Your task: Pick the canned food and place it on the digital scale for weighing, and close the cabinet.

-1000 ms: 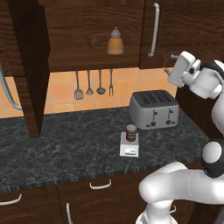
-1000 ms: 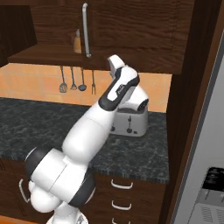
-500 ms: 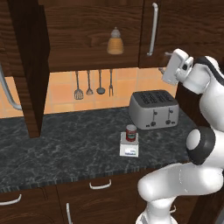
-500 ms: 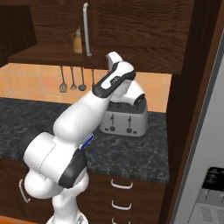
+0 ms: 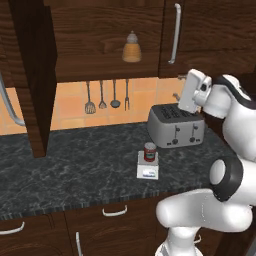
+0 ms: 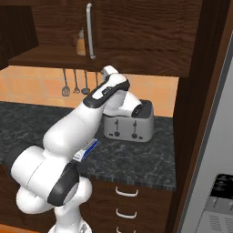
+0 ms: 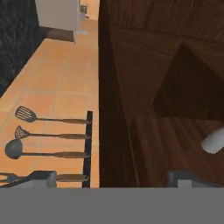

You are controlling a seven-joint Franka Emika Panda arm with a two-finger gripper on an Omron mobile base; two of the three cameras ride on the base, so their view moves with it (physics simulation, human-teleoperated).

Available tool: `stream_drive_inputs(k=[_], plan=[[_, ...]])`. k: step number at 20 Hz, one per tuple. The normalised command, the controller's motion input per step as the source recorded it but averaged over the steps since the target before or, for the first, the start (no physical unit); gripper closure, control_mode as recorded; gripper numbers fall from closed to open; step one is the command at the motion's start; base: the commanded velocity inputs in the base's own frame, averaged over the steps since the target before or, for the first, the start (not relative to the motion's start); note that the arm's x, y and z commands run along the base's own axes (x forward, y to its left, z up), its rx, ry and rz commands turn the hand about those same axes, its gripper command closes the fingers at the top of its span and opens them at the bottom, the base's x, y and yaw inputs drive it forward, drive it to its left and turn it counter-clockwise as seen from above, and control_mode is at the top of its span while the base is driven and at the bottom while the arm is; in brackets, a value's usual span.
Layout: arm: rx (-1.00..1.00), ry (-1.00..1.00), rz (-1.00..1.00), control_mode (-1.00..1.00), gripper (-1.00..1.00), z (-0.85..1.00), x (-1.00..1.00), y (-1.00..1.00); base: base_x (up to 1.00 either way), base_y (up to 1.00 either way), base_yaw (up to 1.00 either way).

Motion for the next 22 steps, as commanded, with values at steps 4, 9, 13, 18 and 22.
stream_drive_inputs(k=[4, 9, 13, 18, 22], plan=[[0.0, 0.12, 0.02, -1.0, -1.0, -0.94, -0.62, 0.76, 0.0, 0.0, 0.0], [0.0, -0.13, 0.0, -1.0, -1.0, 0.59, -1.0, -0.06, 0.0, 0.0, 0.0], [0.01, 0.0, -0.06, -1.0, -1.0, 0.39, -0.92, -0.17, 0.0, 0.0, 0.0], [0.0, -0.04, 0.0, -1.0, -1.0, 0.03, -0.85, 0.0, 0.0, 0.0, 0.0], [0.01, -0.06, 0.0, -1.0, -1.0, -0.07, -0.81, 0.42, 0.0, 0.0, 0.0]])
